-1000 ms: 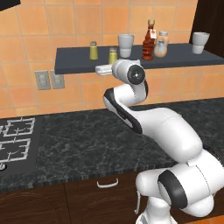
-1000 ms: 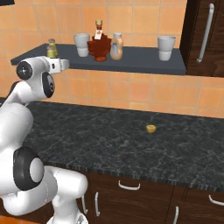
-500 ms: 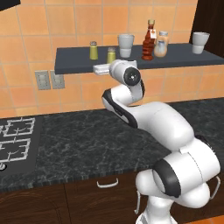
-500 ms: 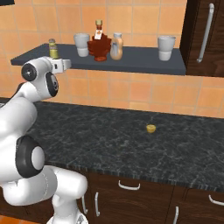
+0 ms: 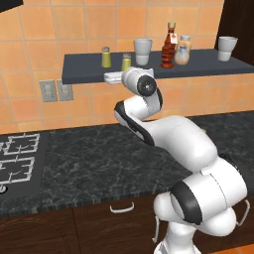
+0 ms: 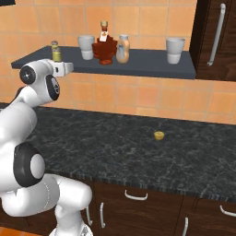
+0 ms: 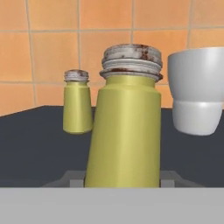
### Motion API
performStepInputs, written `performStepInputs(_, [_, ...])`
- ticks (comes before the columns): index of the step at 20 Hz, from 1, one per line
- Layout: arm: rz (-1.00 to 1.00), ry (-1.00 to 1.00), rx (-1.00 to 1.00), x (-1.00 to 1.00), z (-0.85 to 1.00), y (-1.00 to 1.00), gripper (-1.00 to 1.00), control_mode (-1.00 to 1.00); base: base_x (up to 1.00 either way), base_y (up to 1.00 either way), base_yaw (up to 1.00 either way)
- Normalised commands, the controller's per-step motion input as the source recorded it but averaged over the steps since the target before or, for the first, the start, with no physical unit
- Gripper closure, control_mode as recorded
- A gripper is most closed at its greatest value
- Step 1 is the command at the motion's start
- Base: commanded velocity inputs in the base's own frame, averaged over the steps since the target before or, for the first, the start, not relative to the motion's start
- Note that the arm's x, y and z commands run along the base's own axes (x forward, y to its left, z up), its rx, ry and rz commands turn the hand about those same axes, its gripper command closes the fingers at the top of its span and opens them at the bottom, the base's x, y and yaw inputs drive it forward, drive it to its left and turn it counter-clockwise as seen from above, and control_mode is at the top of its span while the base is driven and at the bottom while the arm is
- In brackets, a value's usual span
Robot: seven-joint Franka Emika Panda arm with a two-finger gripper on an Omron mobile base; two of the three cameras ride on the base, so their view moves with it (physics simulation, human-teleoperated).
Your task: Put the shaker and condiment bottle from the counter next to their counterparts in the cabinet.
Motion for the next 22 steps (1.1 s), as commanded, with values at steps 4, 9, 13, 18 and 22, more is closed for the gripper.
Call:
performStepInputs(4, [0.00, -0.07, 0.00, 0.02, 0.09, 0.00, 1.00, -1.00, 0.00, 0.00, 0.00])
performStepInputs(9, [0.00, -0.12, 0.00, 0.00, 0.21, 0.00, 1.00, -1.00, 0.00, 0.00, 0.00])
performStepInputs(13, [0.00, 0.00, 0.00, 0.16, 0.00, 0.00, 1.00, -1.00, 0.00, 0.00, 0.00])
performStepInputs(18, [0.00, 0.01, 0.00, 0.47, 0.00, 0.00, 1.00, -1.00, 0.00, 0.00, 0.00])
performStepInputs(22, [0.00, 0.00, 0.00, 0.64, 0.00, 0.00, 1.00, -1.00, 0.00, 0.00, 0.00])
